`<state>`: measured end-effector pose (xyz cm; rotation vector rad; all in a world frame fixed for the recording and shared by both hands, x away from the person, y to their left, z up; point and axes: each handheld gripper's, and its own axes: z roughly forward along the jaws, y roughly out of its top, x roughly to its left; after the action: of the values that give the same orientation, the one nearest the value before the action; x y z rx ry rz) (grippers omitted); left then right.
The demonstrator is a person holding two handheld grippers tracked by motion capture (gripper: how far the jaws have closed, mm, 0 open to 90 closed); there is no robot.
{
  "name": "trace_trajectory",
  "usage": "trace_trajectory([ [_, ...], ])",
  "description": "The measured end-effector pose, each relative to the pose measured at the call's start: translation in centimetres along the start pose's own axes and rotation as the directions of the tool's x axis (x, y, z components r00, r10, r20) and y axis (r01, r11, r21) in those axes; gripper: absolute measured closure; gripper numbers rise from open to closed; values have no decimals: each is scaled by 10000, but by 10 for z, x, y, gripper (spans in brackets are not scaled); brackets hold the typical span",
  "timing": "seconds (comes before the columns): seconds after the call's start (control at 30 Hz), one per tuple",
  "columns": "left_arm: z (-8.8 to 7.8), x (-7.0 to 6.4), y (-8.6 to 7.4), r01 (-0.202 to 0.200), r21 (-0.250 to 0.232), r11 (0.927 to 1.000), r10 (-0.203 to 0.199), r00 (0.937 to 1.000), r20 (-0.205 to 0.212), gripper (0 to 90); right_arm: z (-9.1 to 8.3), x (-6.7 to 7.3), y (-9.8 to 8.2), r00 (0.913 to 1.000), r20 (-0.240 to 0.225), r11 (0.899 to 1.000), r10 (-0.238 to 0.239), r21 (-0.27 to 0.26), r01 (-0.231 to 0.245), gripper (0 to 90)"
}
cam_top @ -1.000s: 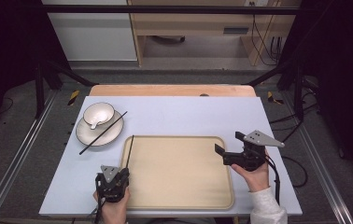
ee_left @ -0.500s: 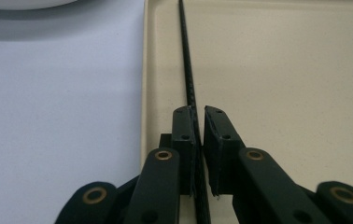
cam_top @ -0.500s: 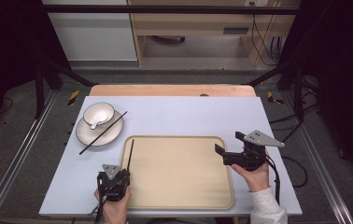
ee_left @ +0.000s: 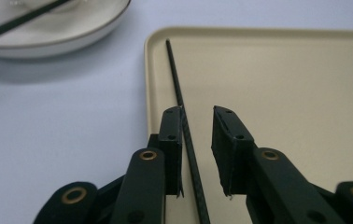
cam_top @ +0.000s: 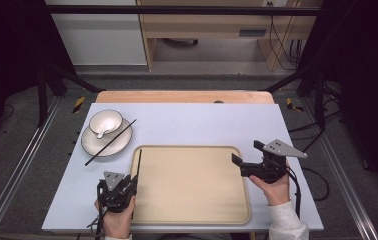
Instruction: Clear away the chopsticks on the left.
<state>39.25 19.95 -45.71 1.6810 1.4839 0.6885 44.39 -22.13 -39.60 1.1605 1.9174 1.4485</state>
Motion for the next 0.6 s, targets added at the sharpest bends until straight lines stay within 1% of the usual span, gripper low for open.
trace_trajectory([
  [0.1, -6, 5, 13, -97, -392, 9992, 110, 9994, 330, 701, -1, -1, 0, 10000, -2, 10000, -72, -35, 72, 61],
  [0.13, -8, 6, 18, -210, -439, 9988, 224, 9992, 332, 686, -1, -1, 0, 10000, 0, 10000, -39, -52, 39, 61],
  [0.17, -11, 8, 22, -319, -524, 9981, 331, 9992, 225, 656, -2, -1, 0, 10000, 11, 10000, 22, -33, -22, 61],
  [0.2, -13, 9, 26, -358, -625, 9974, 371, 9991, 199, 656, -2, -1, 0, 10000, 11, 10000, 22, -33, -22, 61],
  [0.23, -15, 11, 30, -385, -726, 9966, 408, 9987, 297, 643, -2, -1, 0, 10000, 21, 10000, 28, -33, -28, 61],
  [0.27, -16, 12, 33, -442, -803, 9958, 473, 9982, 371, 605, -2, -1, 0, 10000, -8, 10000, -3, -45, 3, 61],
  [0.3, -18, 13, 37, -537, -846, 9950, 574, 9975, 422, 605, -2, -1, 0, 10000, -8, 10000, -3, -45, 3, 61],
  [0.37, -19, 15, 44, -683, -985, 9928, 749, 9951, 644, 571, -2, -1, 0, 10000, 12, 10000, -18, -33, 18, 61],
  [0.4, -20, 16, 48, -833, -1044, 9910, 901, 9940, 622, 555, -2, -1, 0, 10000, -2, 10000, -12, -49, 12, 61],
  [0.47, -23, 19, 54, -1192, -1257, 9849, 1290, 9890, 726, 528, -2, -1, 0, 10000, 10, 10000, -58, -66, 58, 61],
  [0.5, -25, 21, 57, -1338, -1387, 9812, 1447, 9869, 710, 513, -2, -1, 0, 10000, 14, 10000, -48, -73, 48, 61],
  [0.53, -26, 23, 60, -1317, -1491, 9800, 1451, 9859, 829, 498, -3, -1, 0, 10000, 14, 10000, -17, -44, 17, 61],
  [0.57, -27, 28, 65, -1315, -1535, 9794, 1470, 9846, 948, 472, -4, -1, 0, 10000, 7, 10000, -9, -77, 9, 61],
  [0.6, -26, 31, 68, -1373, -1563, 9781, 1532, 9837, 945, 466, -4, -1, 0, 10000, 9, 10000, -8, -90, 8, 61],
])
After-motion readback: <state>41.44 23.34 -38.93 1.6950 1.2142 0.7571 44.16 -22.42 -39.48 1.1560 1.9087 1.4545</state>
